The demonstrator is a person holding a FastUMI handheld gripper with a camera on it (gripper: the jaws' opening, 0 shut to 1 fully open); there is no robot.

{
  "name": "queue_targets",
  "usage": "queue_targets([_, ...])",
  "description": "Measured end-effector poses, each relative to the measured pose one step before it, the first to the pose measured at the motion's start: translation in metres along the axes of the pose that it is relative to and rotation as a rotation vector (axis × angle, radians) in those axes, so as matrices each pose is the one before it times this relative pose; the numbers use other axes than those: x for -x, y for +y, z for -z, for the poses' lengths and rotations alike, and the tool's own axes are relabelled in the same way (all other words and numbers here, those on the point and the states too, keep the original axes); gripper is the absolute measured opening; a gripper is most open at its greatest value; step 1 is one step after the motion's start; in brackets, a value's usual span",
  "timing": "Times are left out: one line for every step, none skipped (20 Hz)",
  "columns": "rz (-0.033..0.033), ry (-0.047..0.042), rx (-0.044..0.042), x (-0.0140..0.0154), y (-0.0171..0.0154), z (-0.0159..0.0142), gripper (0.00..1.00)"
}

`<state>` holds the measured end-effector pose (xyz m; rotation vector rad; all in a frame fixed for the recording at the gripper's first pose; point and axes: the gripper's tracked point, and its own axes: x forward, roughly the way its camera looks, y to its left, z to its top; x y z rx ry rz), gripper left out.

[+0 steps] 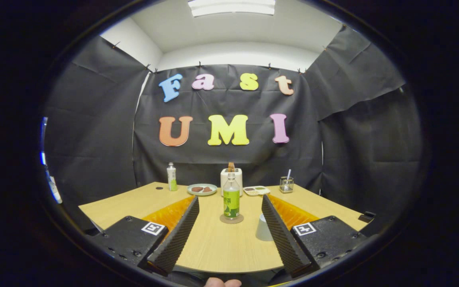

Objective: Take the bottle from table, then pour the juice into the cup, finally place the bottle on the coaster

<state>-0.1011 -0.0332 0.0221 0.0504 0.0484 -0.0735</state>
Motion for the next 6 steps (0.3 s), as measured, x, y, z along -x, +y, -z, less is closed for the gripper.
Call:
queue_targets([-0.00327, 0.00287, 0.00405, 0.00048, 0.00164, 0.00078, 1.00])
queue_targets([-0.00411, -0.00084, 0.00524, -0.00024, 0.00163, -0.00118, 1.00])
queue_targets([-0.00143, -0.00104, 0.00301, 0.00075, 0.00065, -0.00083, 1.00])
queue_targets([0.00002, -0.00329, 0.00119, 0.00034, 0.00011, -0.00113, 1.00])
queue_targets([-0.00085, -0.00252, -0.00055, 0.00092, 0.00080, -0.00030, 1.00])
queue_targets([0.00041, -0.00184, -0.00180, 0.00067, 0.00057, -0.00170, 1.00])
